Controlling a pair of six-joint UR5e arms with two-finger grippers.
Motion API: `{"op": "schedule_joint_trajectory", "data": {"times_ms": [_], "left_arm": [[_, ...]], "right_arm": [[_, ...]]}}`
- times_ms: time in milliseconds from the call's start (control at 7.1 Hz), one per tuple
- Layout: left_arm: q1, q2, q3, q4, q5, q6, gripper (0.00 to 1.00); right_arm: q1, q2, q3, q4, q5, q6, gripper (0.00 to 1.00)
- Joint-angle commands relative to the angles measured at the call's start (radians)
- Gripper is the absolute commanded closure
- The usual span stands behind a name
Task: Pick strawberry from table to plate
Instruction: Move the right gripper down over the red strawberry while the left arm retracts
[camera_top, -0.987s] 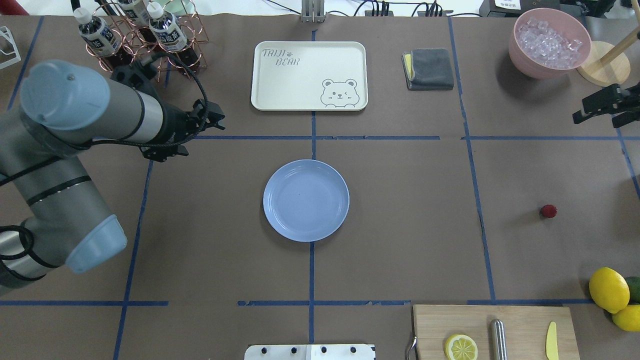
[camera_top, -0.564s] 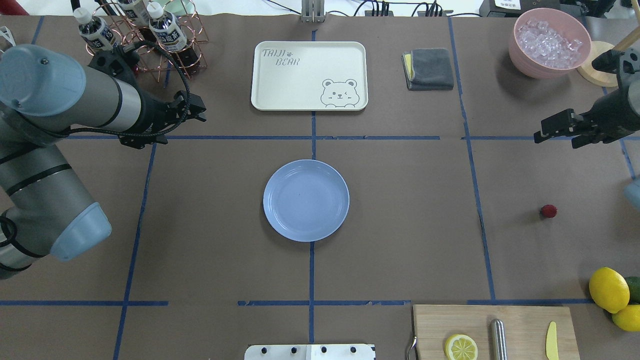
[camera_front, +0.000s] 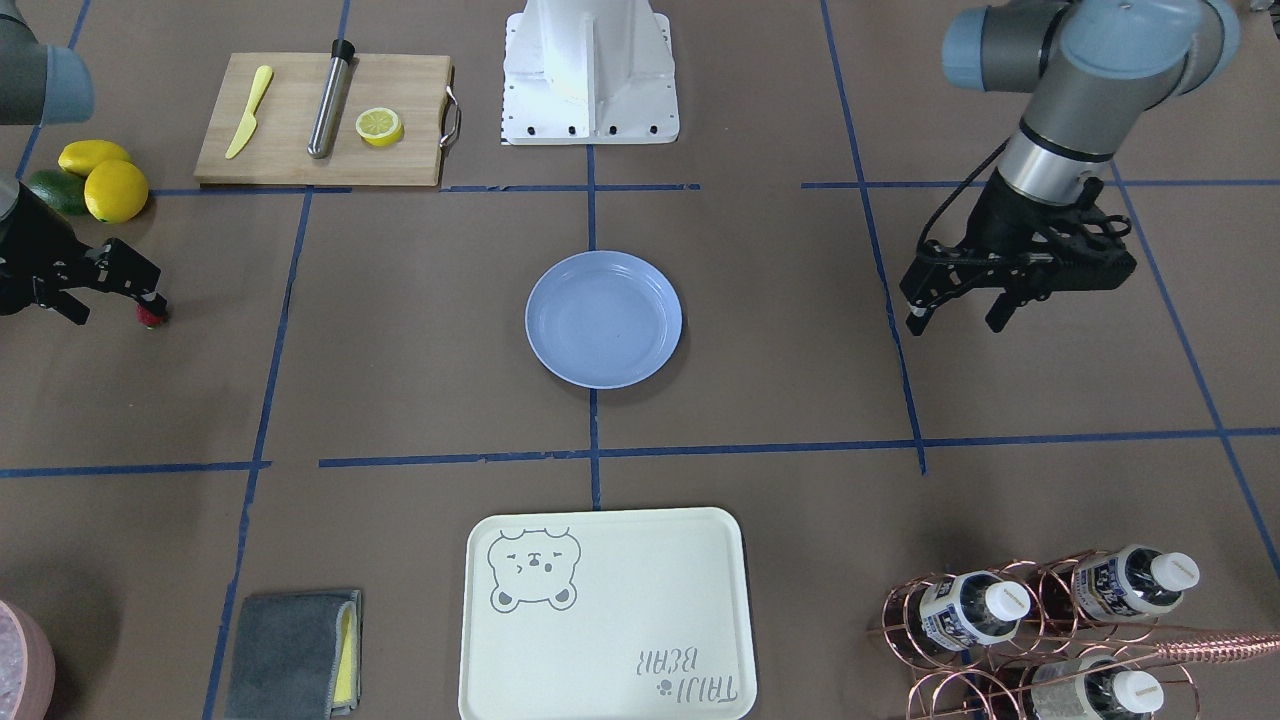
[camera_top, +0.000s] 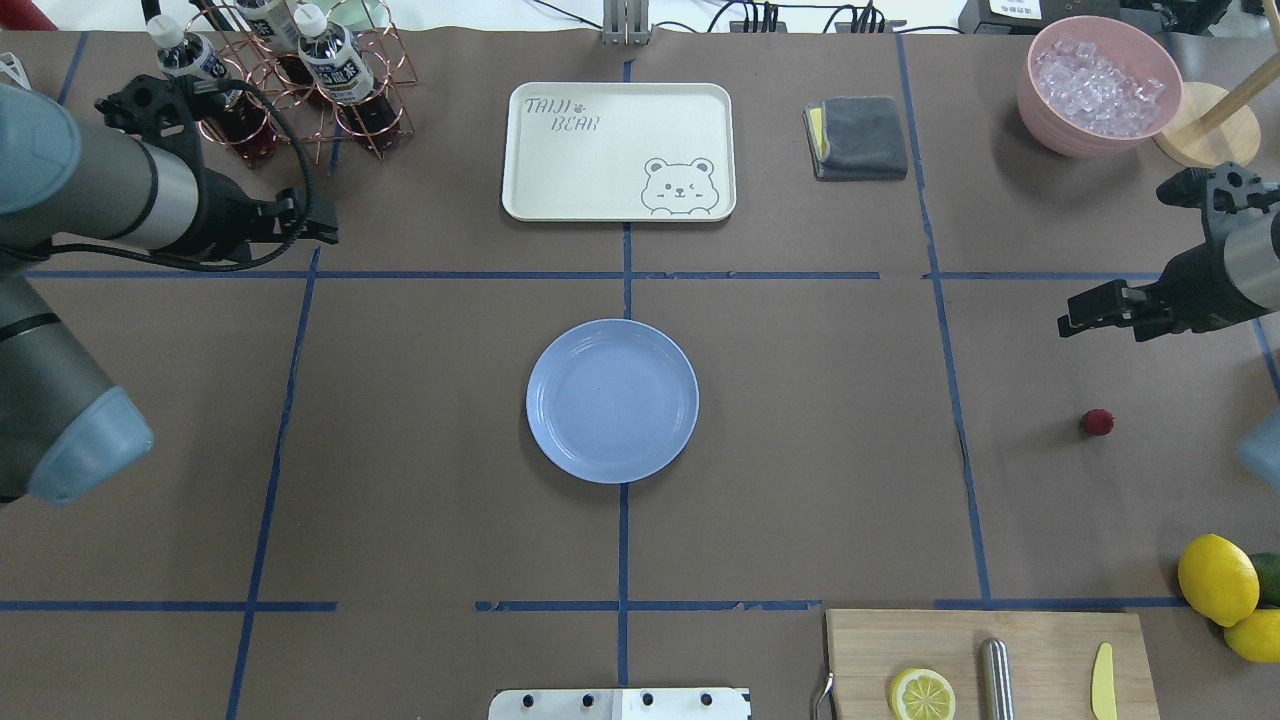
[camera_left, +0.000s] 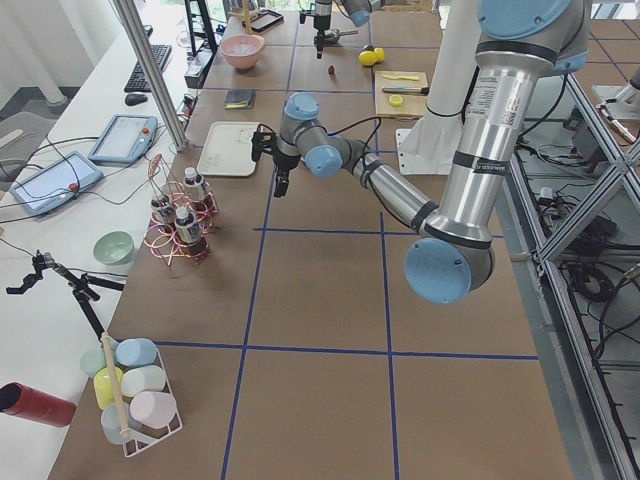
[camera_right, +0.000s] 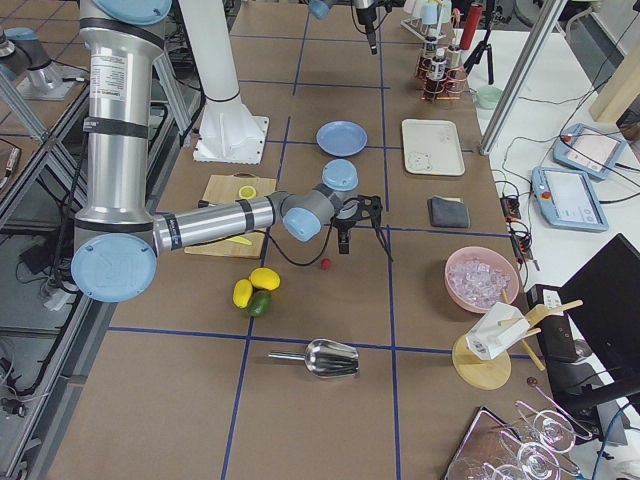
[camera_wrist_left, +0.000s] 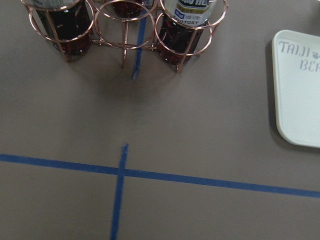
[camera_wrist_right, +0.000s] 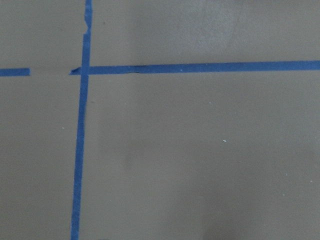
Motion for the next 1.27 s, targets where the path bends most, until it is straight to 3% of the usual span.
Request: {"op": "schedule_joint_trajectory", "data": {"times_ms": [0,282,705,1128], "left_arm": [[-0.096,0.073,-0.002,-0.004,-0.037,0.162,0.0],[-0.115,0.09,-0.001,-0.004,-0.038,0.198,0.0],[-0.115,0.09,0.001,-0.006,-0.038,0.198,0.0],[-0.118,0.088,-0.001,-0.006,-0.037,0.198,0.0]], "right_arm": [[-0.045,-0.029,-0.055,0.044,-0.019,0.0,0.0],[-0.111,-0.021,-0.087,0.05,-0.074,0.0,0.0],[-0.132,-0.017,-0.102,0.05,-0.071,0.0,0.01],[-0.132,-0.023,-0.101,0.05,-0.062,-0.002,0.34]]}}
